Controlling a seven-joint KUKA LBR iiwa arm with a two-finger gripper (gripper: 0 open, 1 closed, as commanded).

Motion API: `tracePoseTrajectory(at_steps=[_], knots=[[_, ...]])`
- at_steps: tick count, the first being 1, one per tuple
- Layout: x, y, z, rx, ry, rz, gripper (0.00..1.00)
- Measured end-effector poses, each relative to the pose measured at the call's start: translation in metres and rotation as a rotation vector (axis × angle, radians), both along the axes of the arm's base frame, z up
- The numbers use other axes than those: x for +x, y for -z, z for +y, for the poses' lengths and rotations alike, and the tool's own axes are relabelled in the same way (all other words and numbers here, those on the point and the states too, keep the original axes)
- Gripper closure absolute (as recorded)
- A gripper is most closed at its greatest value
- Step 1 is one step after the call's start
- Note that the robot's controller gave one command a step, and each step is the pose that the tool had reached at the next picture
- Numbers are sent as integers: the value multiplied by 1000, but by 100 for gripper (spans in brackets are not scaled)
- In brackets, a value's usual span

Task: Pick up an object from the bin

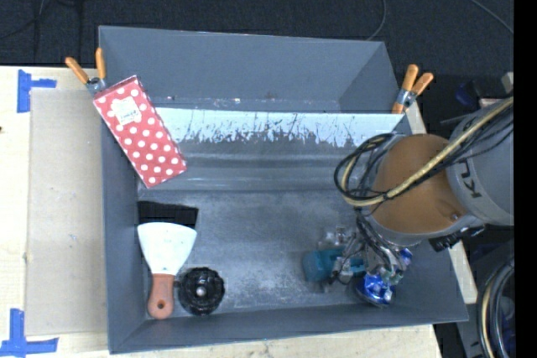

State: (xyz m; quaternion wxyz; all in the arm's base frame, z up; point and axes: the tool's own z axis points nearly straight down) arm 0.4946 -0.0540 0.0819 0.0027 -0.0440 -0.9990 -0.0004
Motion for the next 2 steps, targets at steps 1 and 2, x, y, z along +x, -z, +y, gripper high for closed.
tracePoseTrajectory(at_steps=[1,2], knots=[[1,-7,-6,2,-21,2,100],[-1,-19,-6,1,-25,3,100]])
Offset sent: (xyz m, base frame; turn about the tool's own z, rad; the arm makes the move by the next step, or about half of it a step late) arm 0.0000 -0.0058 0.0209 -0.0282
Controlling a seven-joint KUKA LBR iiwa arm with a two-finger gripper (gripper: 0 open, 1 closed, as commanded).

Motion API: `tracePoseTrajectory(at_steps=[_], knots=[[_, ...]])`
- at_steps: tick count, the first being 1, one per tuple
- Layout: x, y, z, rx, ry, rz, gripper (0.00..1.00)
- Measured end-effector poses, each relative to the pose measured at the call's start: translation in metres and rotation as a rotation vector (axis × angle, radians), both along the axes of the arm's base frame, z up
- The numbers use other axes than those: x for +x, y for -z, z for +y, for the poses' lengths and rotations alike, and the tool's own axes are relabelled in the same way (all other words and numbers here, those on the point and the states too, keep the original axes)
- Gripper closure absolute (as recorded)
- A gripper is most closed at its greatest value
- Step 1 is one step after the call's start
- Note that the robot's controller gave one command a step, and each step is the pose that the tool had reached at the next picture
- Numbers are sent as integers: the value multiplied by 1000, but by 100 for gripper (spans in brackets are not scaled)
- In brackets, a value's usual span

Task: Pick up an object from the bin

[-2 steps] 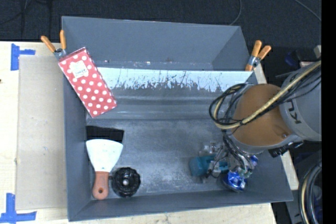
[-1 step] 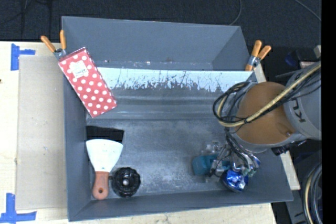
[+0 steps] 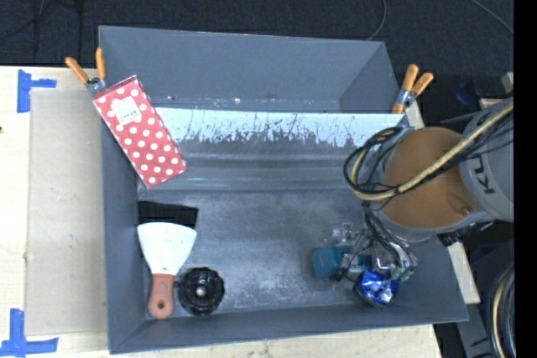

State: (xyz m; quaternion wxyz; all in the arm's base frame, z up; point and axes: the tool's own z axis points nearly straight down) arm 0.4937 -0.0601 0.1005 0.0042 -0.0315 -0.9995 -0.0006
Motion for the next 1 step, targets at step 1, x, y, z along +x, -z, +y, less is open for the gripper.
tracePoseTrajectory(at_steps=[1], knots=[[-1,-2,0,0,-6,0,100]])
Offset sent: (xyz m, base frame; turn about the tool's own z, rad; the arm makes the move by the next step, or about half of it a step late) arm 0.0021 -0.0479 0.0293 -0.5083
